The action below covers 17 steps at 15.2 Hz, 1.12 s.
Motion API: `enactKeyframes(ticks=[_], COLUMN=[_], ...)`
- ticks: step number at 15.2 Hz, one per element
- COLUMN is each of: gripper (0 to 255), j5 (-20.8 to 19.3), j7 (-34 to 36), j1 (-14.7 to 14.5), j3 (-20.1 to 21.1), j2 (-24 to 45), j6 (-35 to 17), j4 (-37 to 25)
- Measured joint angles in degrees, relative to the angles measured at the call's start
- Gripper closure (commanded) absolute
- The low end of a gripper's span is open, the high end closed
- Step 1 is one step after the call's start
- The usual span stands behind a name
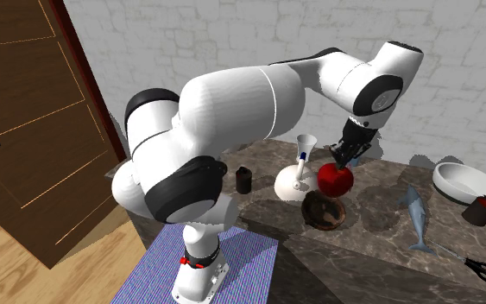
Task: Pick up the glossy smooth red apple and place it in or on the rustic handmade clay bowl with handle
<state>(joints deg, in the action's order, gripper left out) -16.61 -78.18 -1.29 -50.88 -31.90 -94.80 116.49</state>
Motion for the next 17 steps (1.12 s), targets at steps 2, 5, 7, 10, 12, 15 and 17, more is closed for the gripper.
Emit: enactKeyframes(ticks=[2, 5, 7, 10, 12, 15, 17], gripper=[255, 255, 255, 255, 255, 255, 255], j5=[-0.3, -0.6, -0.9, -1.4, -1.8, -1.9, -1.9], j7=[0.1, 0.0, 0.1, -0.2, -0.4, -0.2, -0.2], j1=[0.1, 0.2, 0.3, 0.3, 0.5, 0.5, 0.5], j3=[-0.3, -1.1, -1.5, -2.5, -3.1, -3.3, -3.4], j2=[-0.1, -0.1, -0.2, -0.1, -0.2, -0.2, -0.1], j6=[-1.5, -3.7, -5.2, -7.5, -9.1, -9.9, -10.0], j4=[1.6, 3.7, 5.3, 7.3, 8.8, 9.7, 9.8])
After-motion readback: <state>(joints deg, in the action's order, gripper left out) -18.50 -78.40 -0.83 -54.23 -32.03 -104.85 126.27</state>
